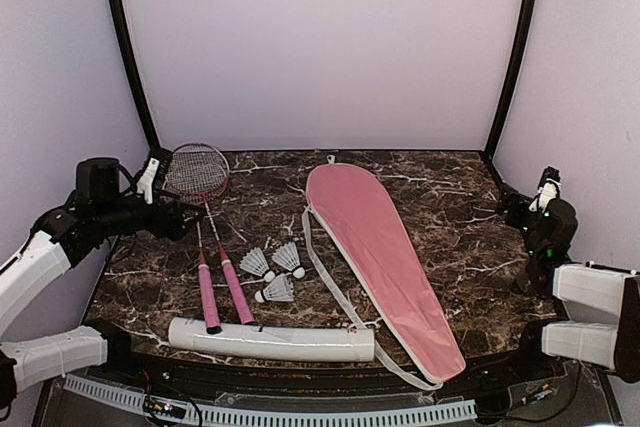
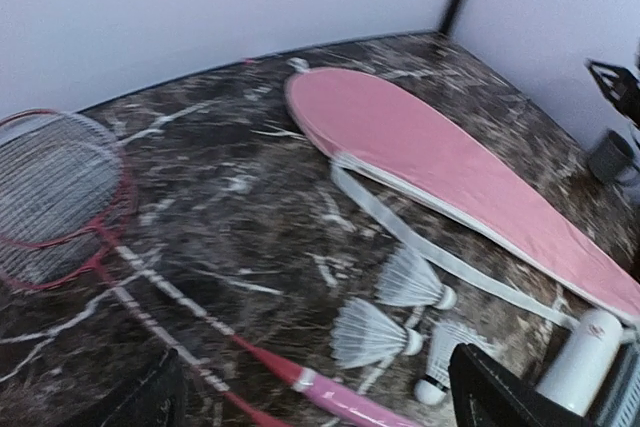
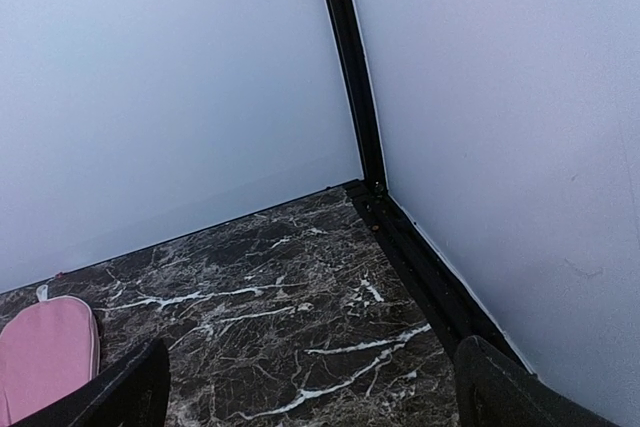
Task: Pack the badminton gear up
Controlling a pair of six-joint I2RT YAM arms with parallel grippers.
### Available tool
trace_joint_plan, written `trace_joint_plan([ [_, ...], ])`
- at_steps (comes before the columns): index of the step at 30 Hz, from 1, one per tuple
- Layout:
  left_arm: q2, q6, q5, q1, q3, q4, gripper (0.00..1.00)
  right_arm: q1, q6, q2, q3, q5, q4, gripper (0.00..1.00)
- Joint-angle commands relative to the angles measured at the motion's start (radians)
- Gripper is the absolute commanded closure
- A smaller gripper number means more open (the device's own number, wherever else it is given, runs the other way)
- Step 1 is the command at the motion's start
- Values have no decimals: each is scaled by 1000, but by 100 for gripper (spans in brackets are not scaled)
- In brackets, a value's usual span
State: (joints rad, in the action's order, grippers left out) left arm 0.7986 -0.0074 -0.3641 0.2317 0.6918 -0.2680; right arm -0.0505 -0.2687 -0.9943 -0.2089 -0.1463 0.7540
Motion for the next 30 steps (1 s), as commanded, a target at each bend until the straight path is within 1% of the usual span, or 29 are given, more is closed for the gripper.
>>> trace_joint_plan([
  [1,83,150,-226,217,45,-34,7,-1,2,-6,-13,8,22,1],
  [2,108,179,-230,281,49,-41,7,-1,4,-8,-15,6,21,0],
  [5,198,271,-89,502,75,-97,7,-1,5,-19,-19,9,22,1],
  [8,318,313,6,679,108,-145,8,0,5,-24,-22,14,24,1],
  [11,427,328,47,790,143,-160,10,-2,3,-25,-23,19,25,1],
  [13,487,343,110,854,152,-144,10,-1,5,-23,-23,18,24,0],
  [16,561,371,162,915,163,-110,10,-1,5,-17,-20,18,24,1],
  [22,696,385,157,953,225,-115,10,0,3,-15,-20,20,25,1],
  [30,816,397,154,1009,274,-99,9,0,2,-15,-21,22,27,0],
])
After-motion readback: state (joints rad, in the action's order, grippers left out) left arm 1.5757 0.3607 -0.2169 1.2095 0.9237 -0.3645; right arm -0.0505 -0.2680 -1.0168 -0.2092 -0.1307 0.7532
